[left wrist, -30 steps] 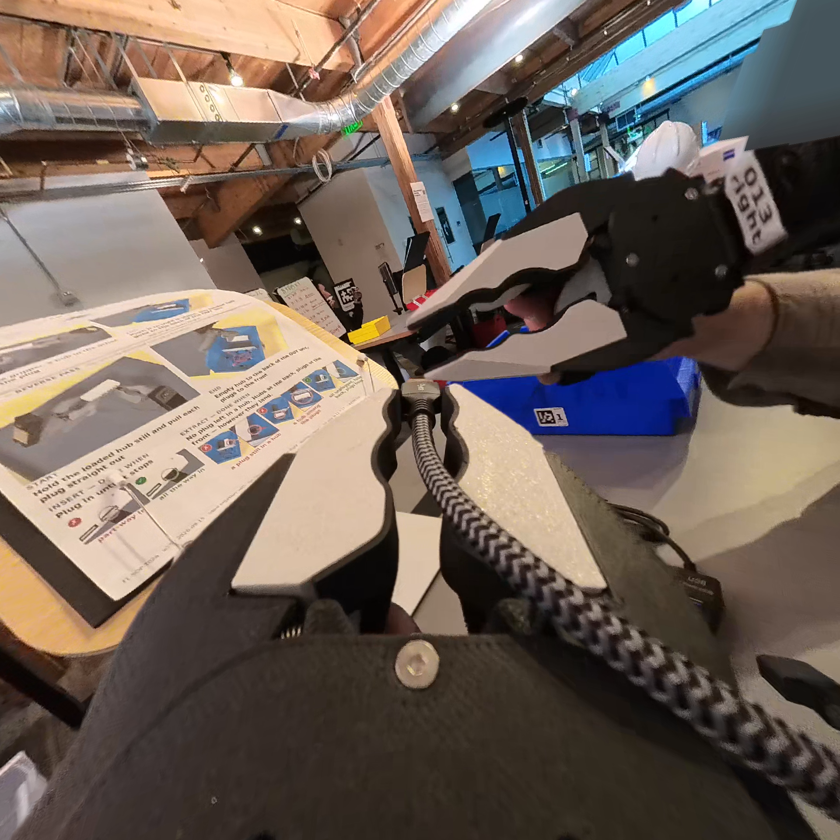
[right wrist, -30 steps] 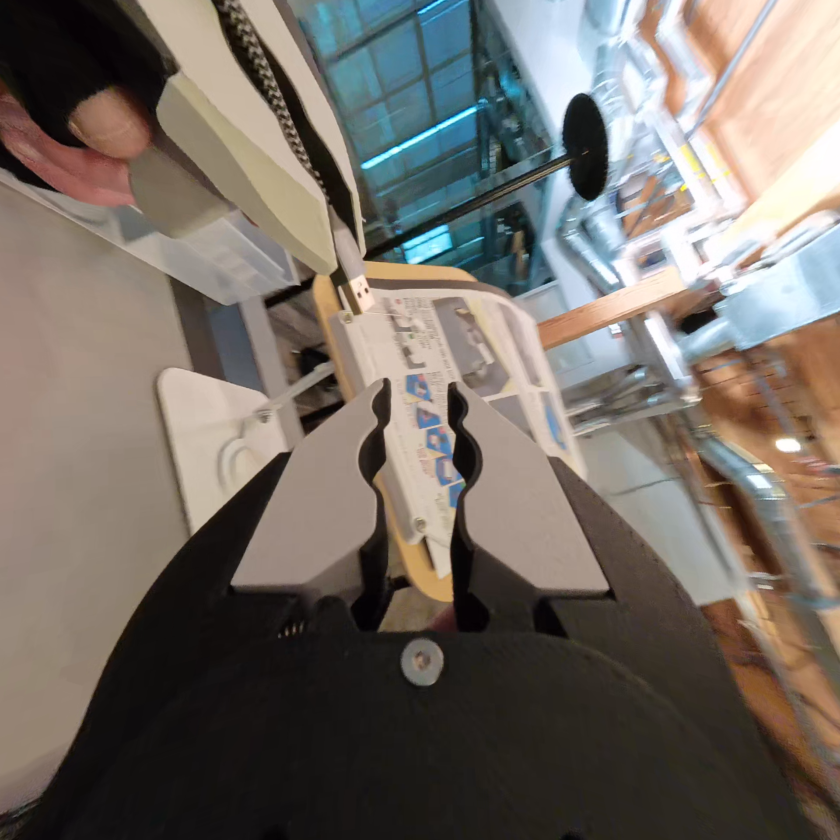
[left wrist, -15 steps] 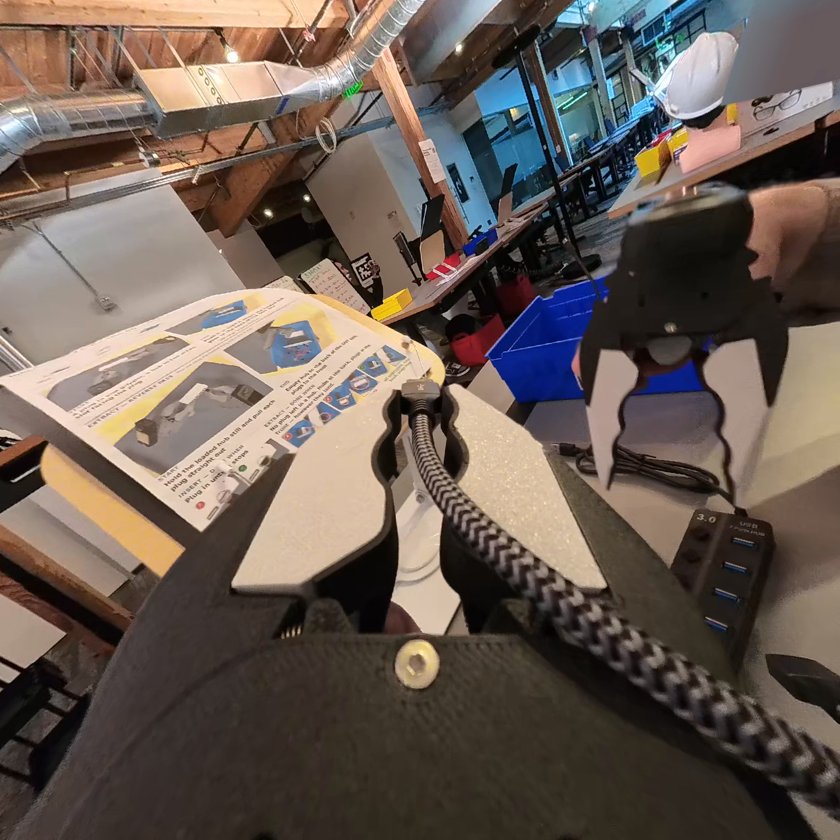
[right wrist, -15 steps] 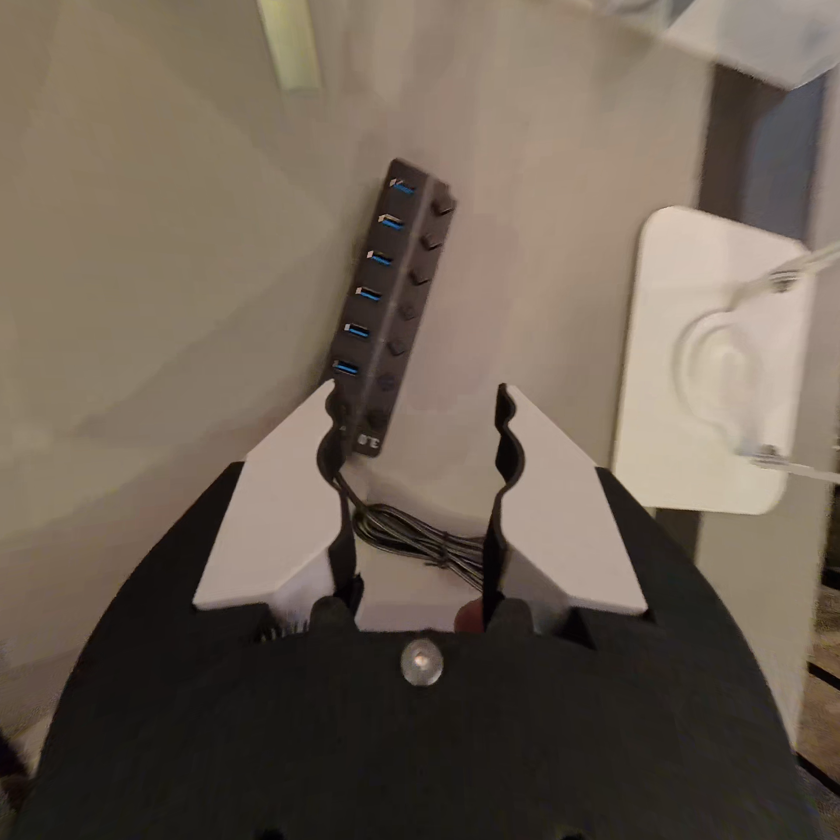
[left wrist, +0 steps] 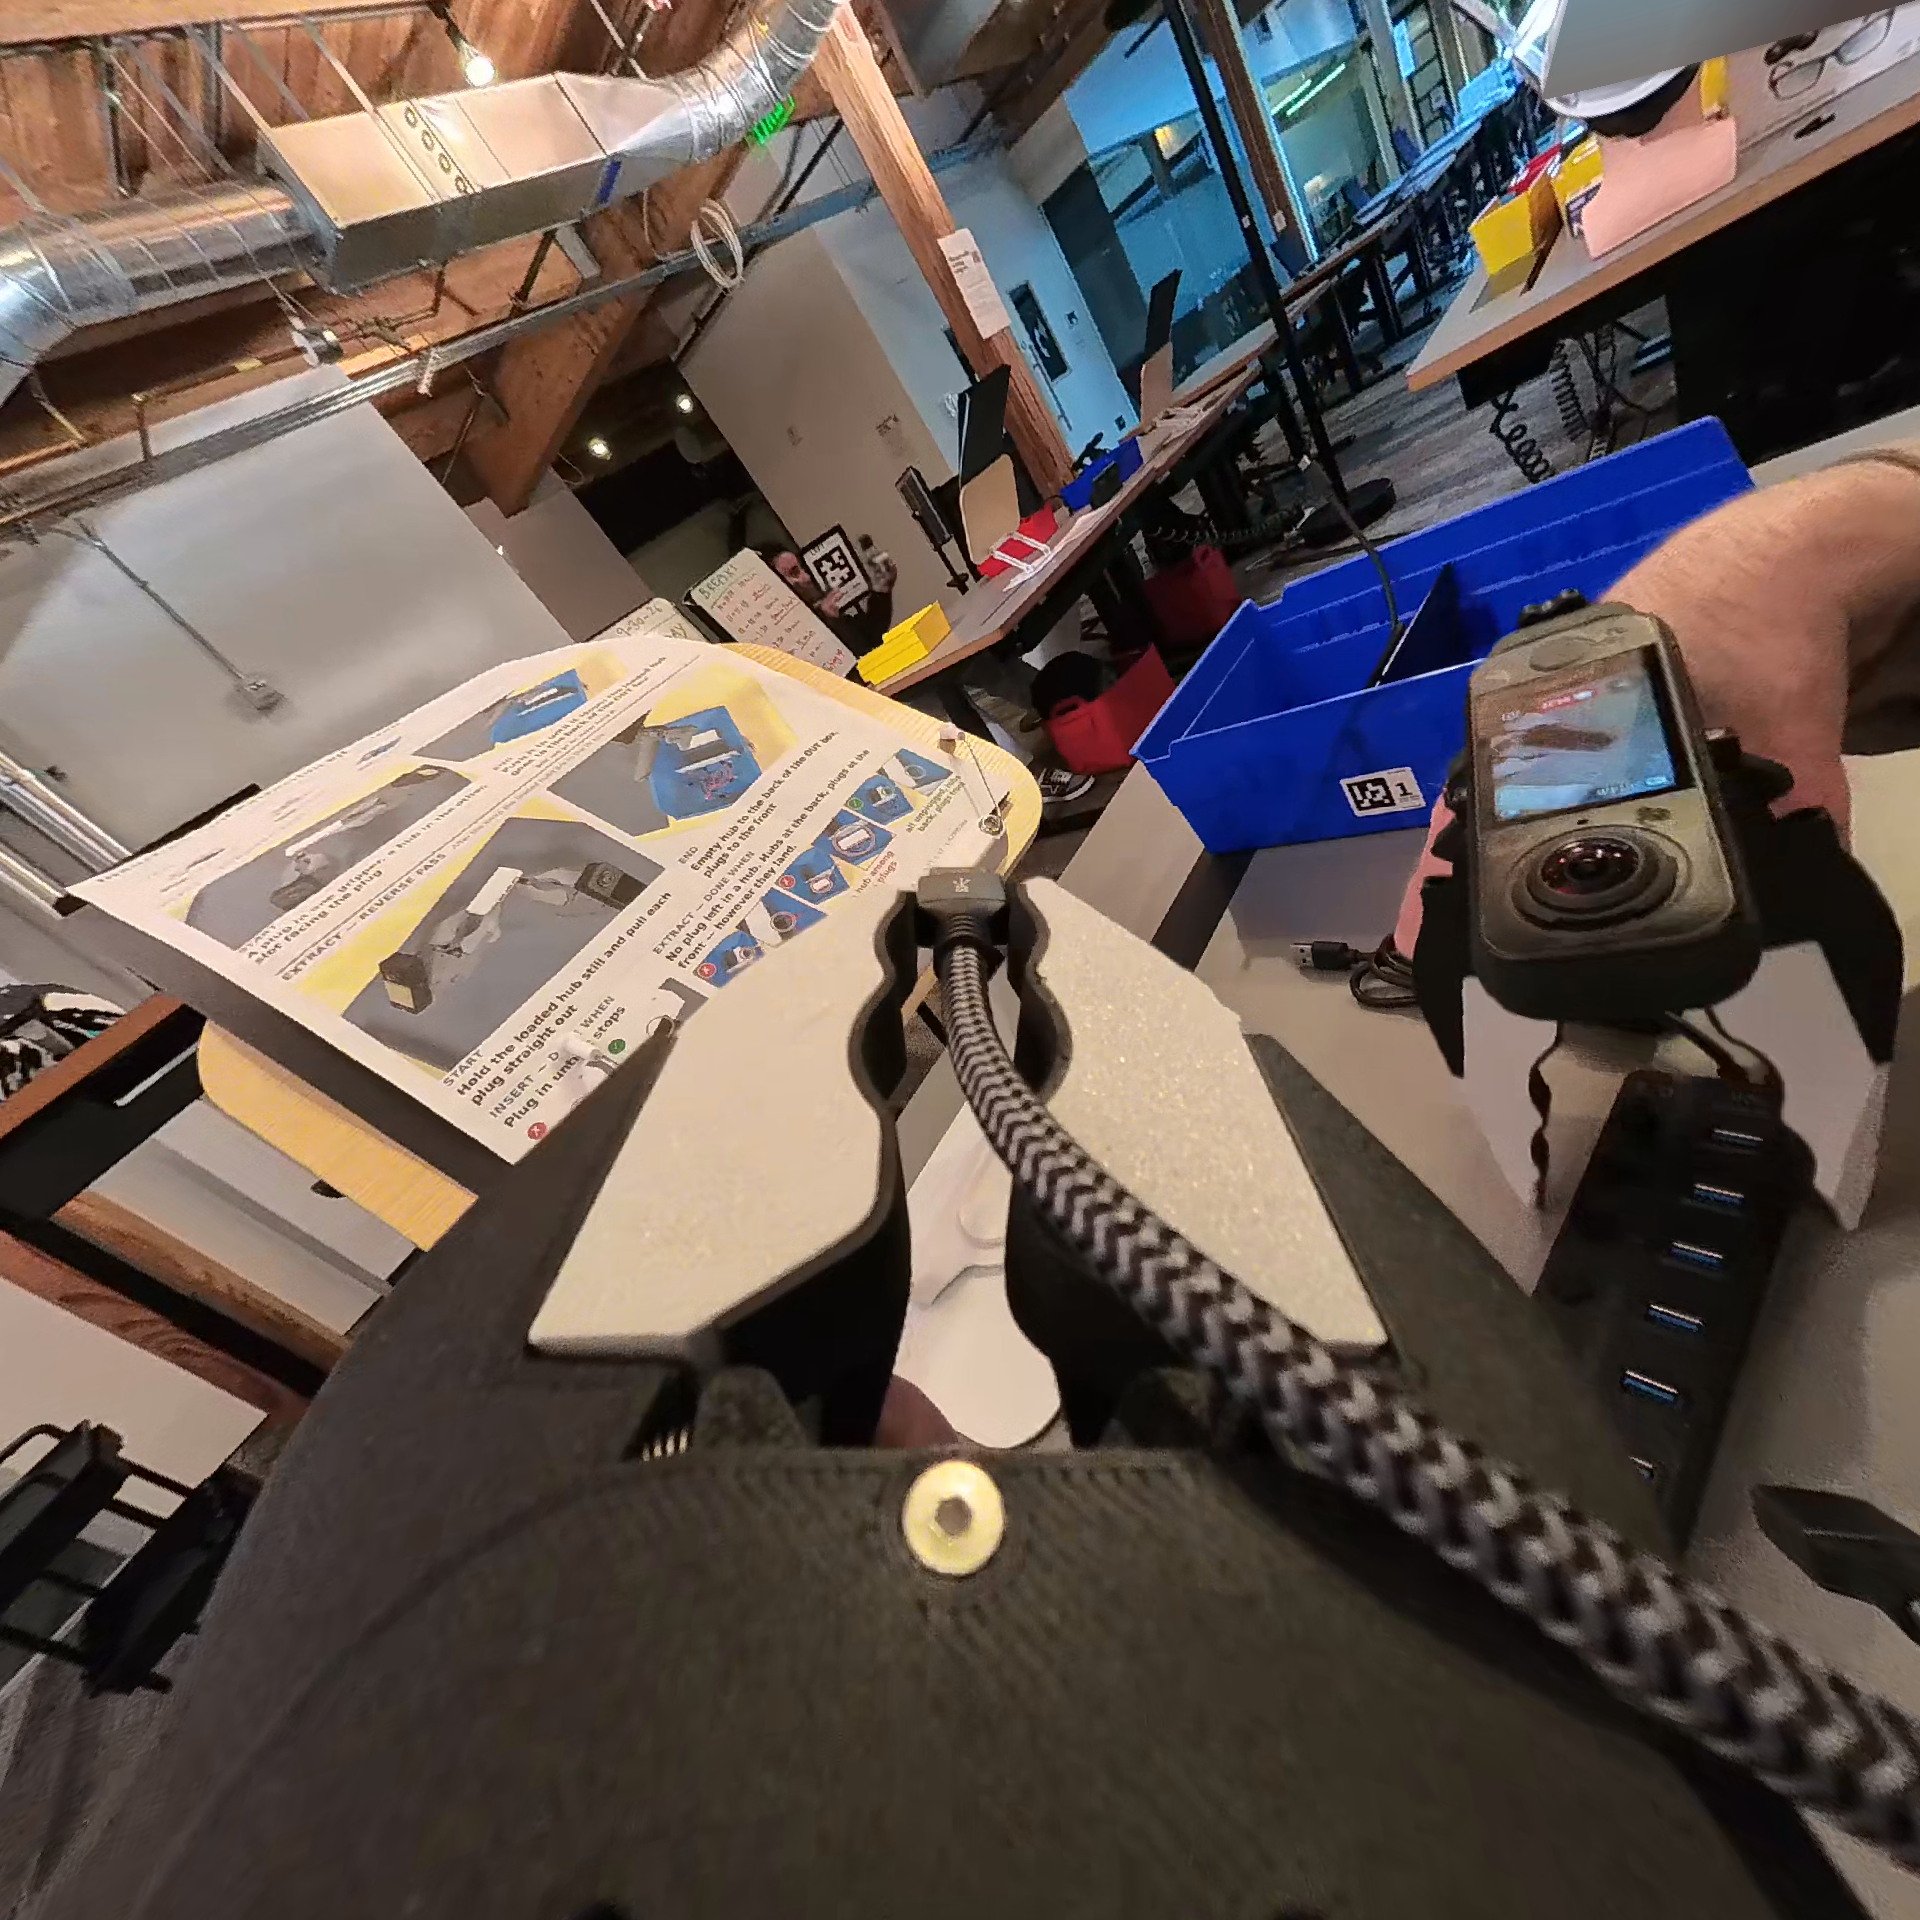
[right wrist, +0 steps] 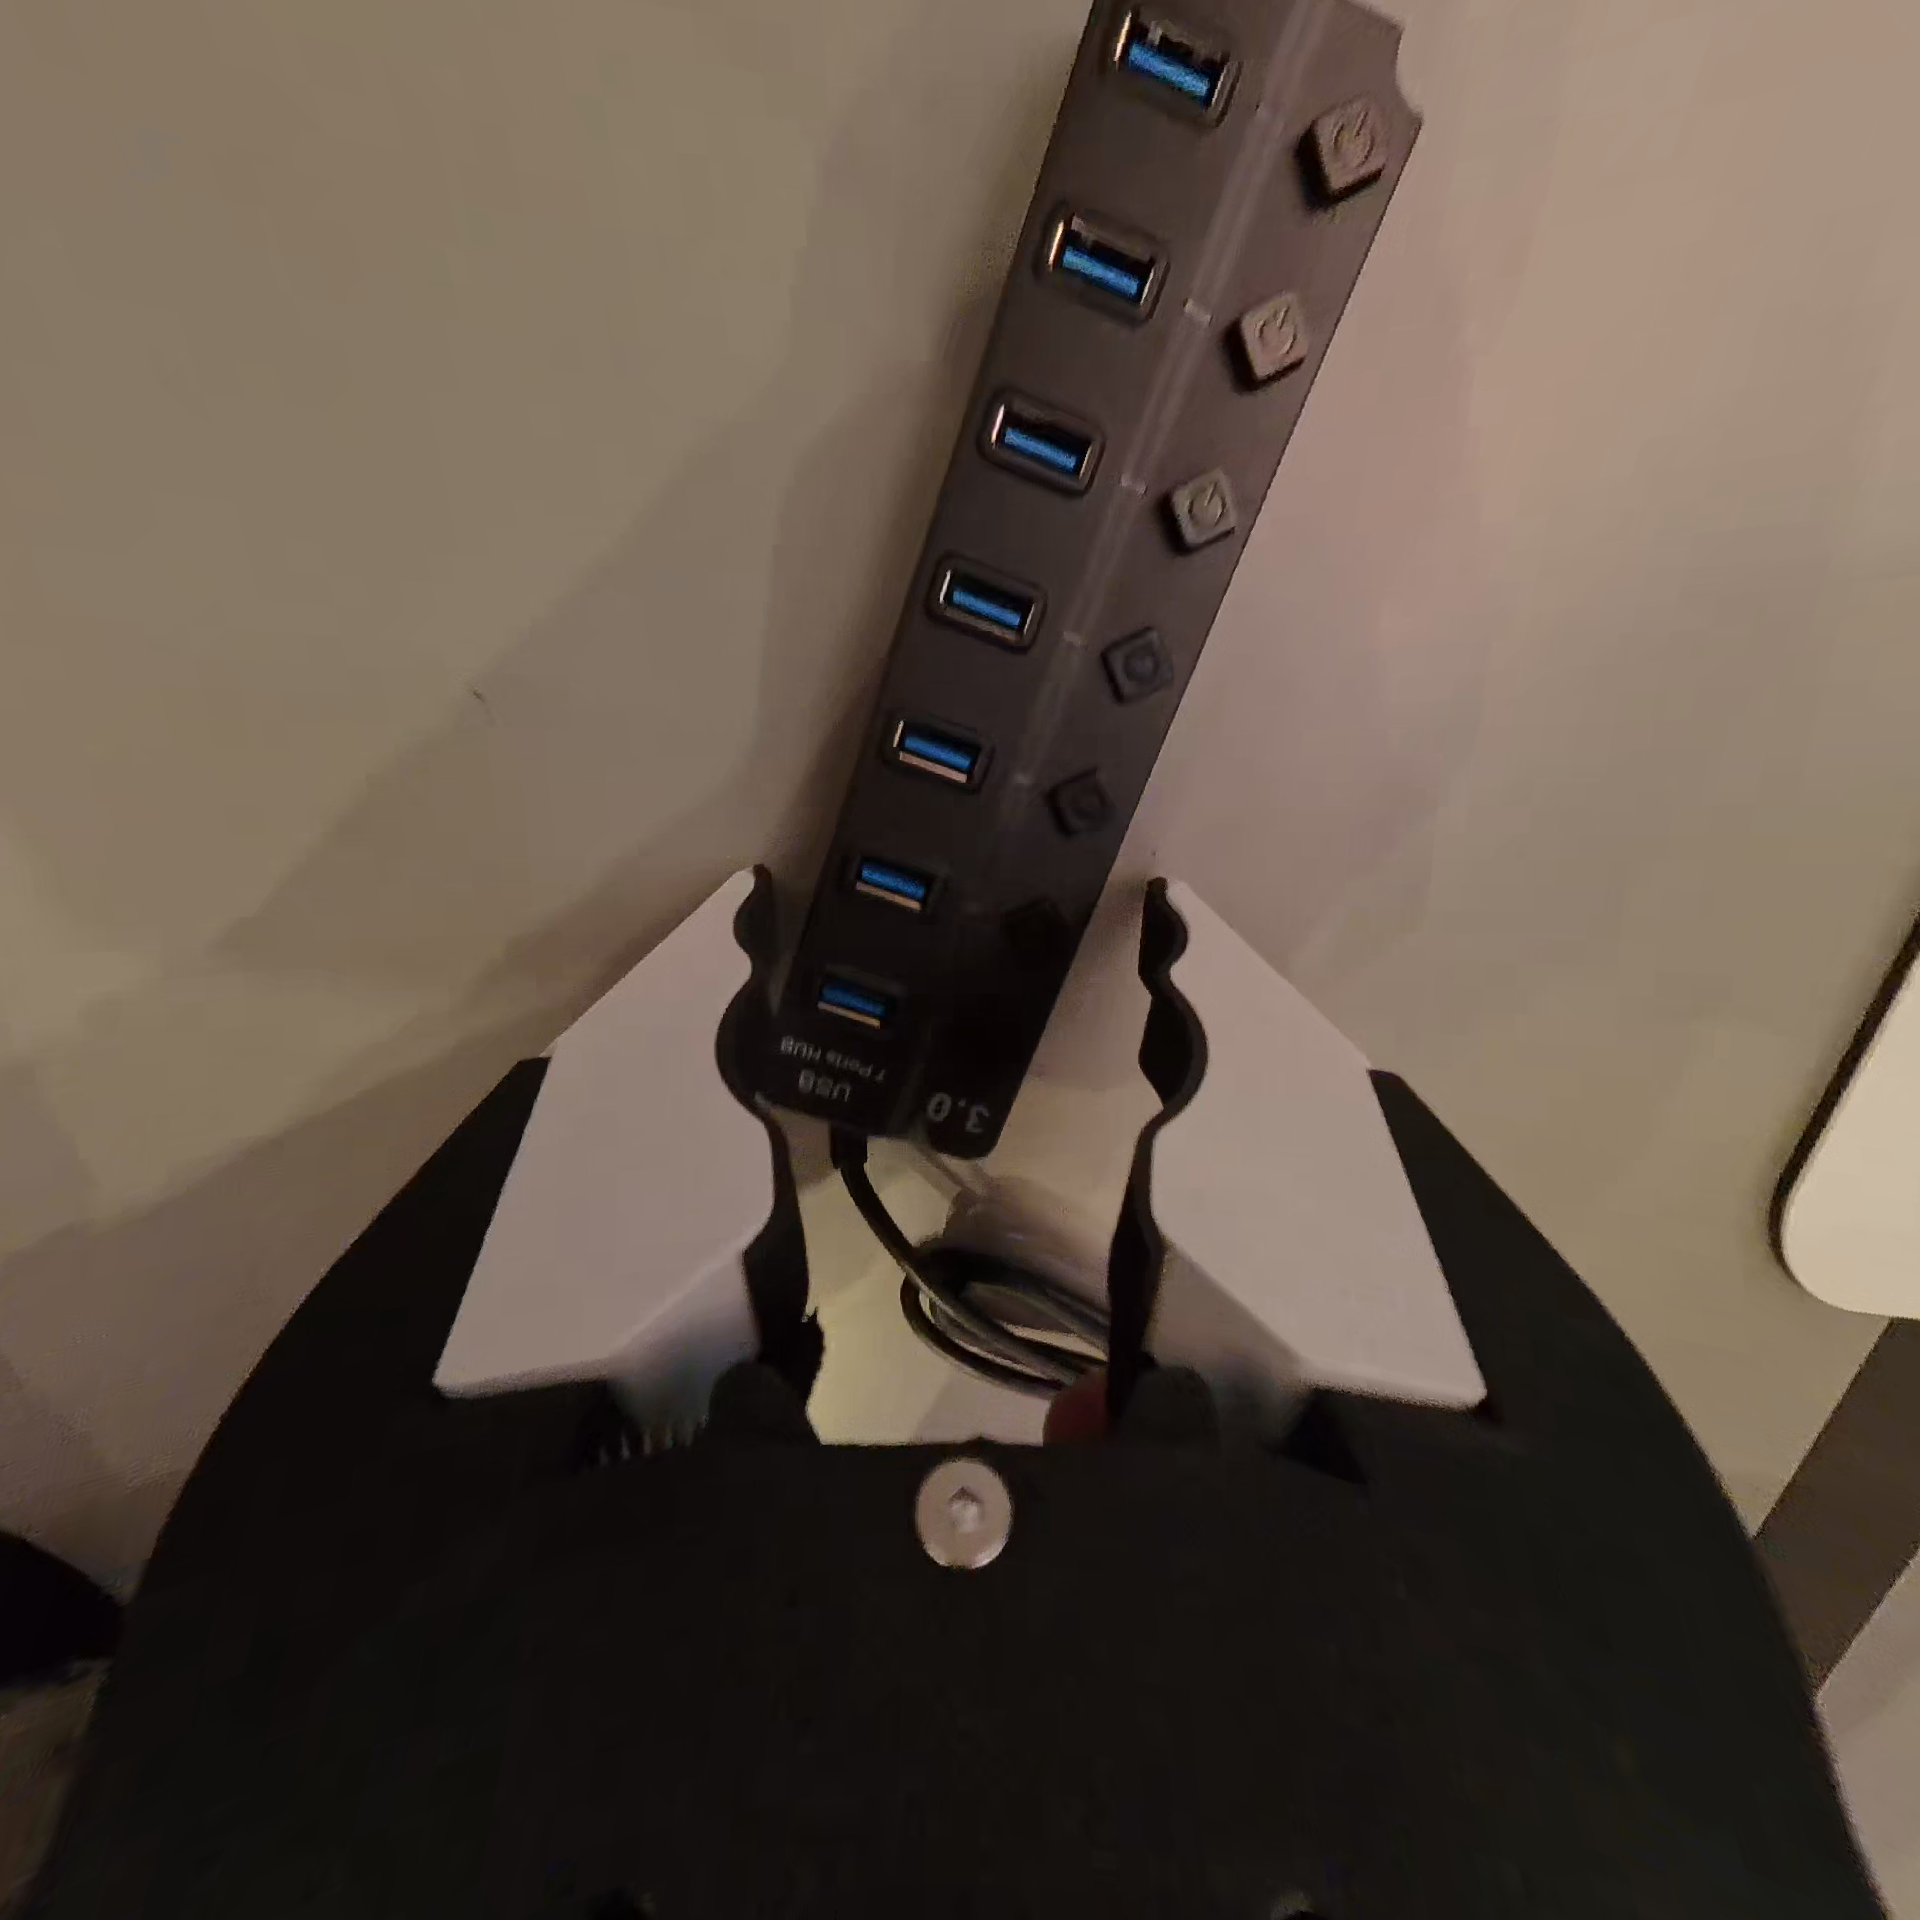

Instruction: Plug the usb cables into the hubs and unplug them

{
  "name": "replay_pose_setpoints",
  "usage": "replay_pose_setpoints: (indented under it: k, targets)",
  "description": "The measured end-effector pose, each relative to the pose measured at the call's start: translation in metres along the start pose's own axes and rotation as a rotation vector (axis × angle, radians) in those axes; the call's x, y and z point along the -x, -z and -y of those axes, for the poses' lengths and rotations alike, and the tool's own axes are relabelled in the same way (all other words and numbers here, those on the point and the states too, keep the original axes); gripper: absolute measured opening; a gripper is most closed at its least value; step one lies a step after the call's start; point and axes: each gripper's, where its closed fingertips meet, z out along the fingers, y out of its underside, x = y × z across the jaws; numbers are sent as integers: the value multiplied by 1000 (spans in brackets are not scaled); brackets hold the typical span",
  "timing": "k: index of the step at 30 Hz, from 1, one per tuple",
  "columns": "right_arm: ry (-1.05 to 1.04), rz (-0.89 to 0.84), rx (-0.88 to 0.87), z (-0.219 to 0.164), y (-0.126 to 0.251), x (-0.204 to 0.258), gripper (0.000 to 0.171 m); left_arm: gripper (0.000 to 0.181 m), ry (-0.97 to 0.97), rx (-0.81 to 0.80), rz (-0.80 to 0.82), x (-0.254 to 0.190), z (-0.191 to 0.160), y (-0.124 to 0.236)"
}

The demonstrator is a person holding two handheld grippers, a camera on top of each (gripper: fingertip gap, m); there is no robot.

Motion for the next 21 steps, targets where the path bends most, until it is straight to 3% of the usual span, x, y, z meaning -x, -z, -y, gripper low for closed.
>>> replay_pose_setpoints:
  k: [3, 9, 14, 16, 21]
  targets:
    - [-5, 1, 76, -19, 6, 2, 76, 17, -4, 8, -5, -1, -2, -1]
    - [-5, 29, 135, -33, 9, 8, 52, 17, -12, 19, -15, -5, -4, -3]
    - [-10, 12, 78, -32, 15, 1, 52, 17, -22, 26, -22, -7, -4, -4]
    - [-29, 9, 78, -38, 19, 0, 69, 17, -21, 28, -25, -8, -5, -4]
    - [-62, 17, 149, -56, 18, -1, 60, 17, -26, 35, -31, -10, -7, -6]
